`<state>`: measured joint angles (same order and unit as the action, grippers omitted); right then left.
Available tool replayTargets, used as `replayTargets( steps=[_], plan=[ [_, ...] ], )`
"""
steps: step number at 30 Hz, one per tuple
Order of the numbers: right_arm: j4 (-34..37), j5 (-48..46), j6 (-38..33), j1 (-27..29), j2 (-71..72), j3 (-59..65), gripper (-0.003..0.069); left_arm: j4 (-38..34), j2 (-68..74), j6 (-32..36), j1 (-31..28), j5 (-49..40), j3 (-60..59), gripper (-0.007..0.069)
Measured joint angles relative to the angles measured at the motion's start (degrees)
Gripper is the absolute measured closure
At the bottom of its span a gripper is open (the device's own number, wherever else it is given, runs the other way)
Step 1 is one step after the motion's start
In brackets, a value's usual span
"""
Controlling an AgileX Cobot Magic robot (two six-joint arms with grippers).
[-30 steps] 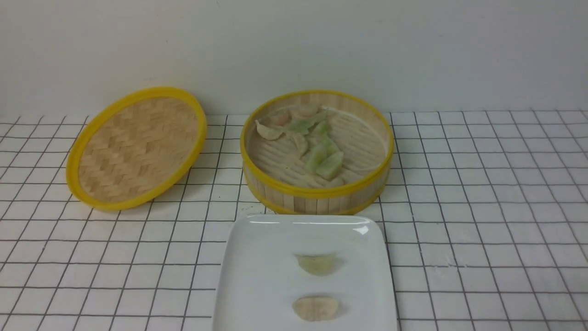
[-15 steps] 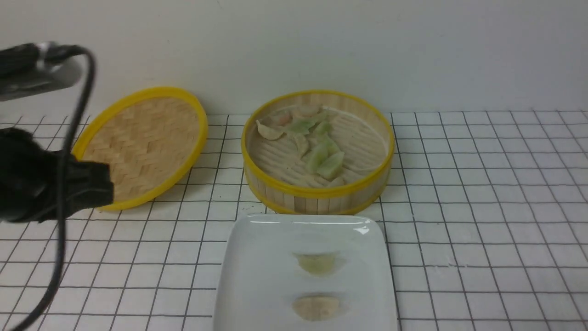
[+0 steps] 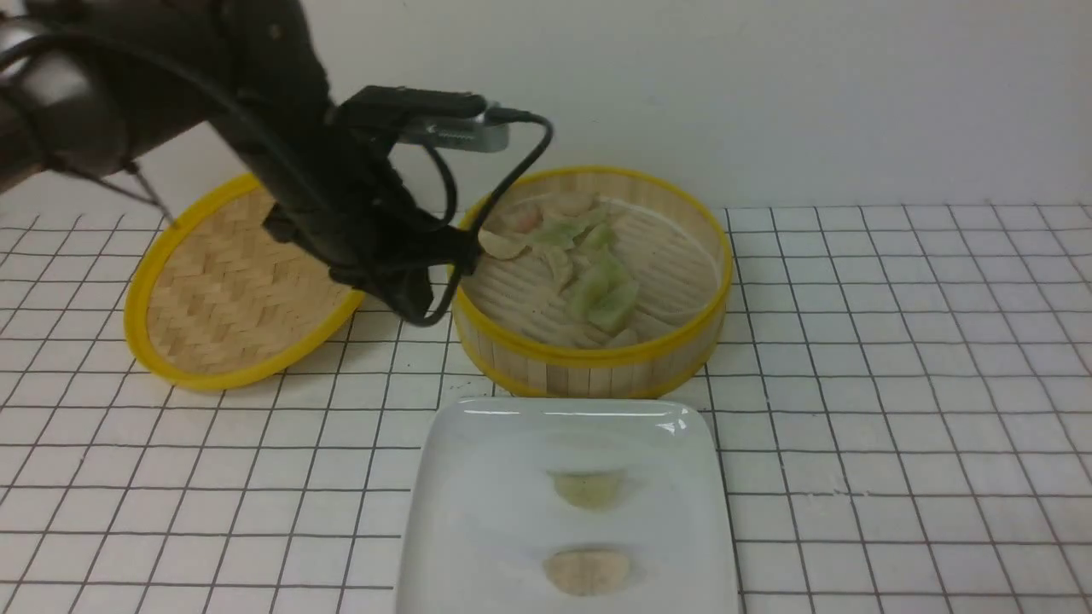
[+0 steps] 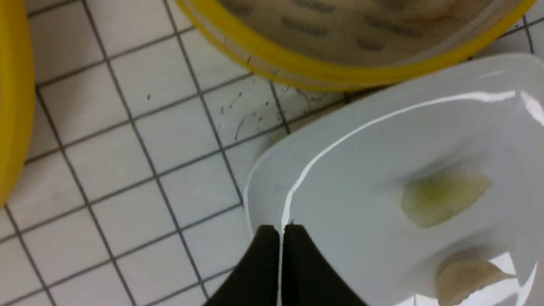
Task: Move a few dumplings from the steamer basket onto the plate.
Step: Use the left arm to grab a dumpling from the steamer
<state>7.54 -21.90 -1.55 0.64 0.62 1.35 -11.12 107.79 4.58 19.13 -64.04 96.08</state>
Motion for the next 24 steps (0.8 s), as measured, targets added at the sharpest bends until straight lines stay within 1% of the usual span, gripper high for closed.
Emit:
replayTargets(
  steps=[5,6,9,10,11,12,14,16,17,20,21,24],
  plan=[
    [0.22,0.00,0.00,0.00,0.00,0.00,0.0673,0.90,7.79,-0.64,2.10,-1.79,12.18,0.0631],
    [0.23,0.08,0.05,0.00,0.00,0.00,0.0673,0.95,8.08,-0.70,2.17,-1.73,12.61,0.0631],
    [6.79,3.57,2.02,0.00,0.00,0.34,0.0673,0.88,12.85,-0.87,2.95,-0.09,18.36,0.0631],
    [10.76,5.91,3.27,0.00,0.00,0.34,0.0673,0.74,14.12,-0.87,3.07,1.07,19.53,0.0631],
    [11.45,6.39,3.45,0.00,0.00,0.34,0.0673,0.74,14.37,-0.87,3.06,1.35,19.72,0.0631],
    [17.96,10.43,5.13,0.00,0.00,0.34,0.0673,0.49,16.40,-0.82,3.06,4.17,20.99,0.0629],
    [23.32,13.24,5.92,0.00,0.00,0.34,0.0673,0.22,17.78,-0.75,3.06,6.94,21.39,0.0619],
    [28.51,15.50,6.26,0.00,0.00,0.34,0.0673,-0.58,19.71,-0.75,3.06,10.18,21.58,0.0586],
    [31.22,16.50,6.26,0.00,0.00,0.34,0.0673,-1.12,20.82,-0.70,3.06,11.71,21.58,0.0556],
    [34.13,17.37,6.26,0.00,0.00,0.34,0.0673,-2.27,22.81,-0.51,3.06,15.20,21.58,0.0482],
    [35.20,17.73,6.26,0.00,0.00,0.34,0.0673,-3.53,24.22,-0.46,3.06,17.85,21.58,0.0425],
    [35.96,17.95,6.26,0.00,0.00,0.34,0.0673,-5.00,26.39,-0.46,3.06,21.50,21.58,0.0309]
  ],
)
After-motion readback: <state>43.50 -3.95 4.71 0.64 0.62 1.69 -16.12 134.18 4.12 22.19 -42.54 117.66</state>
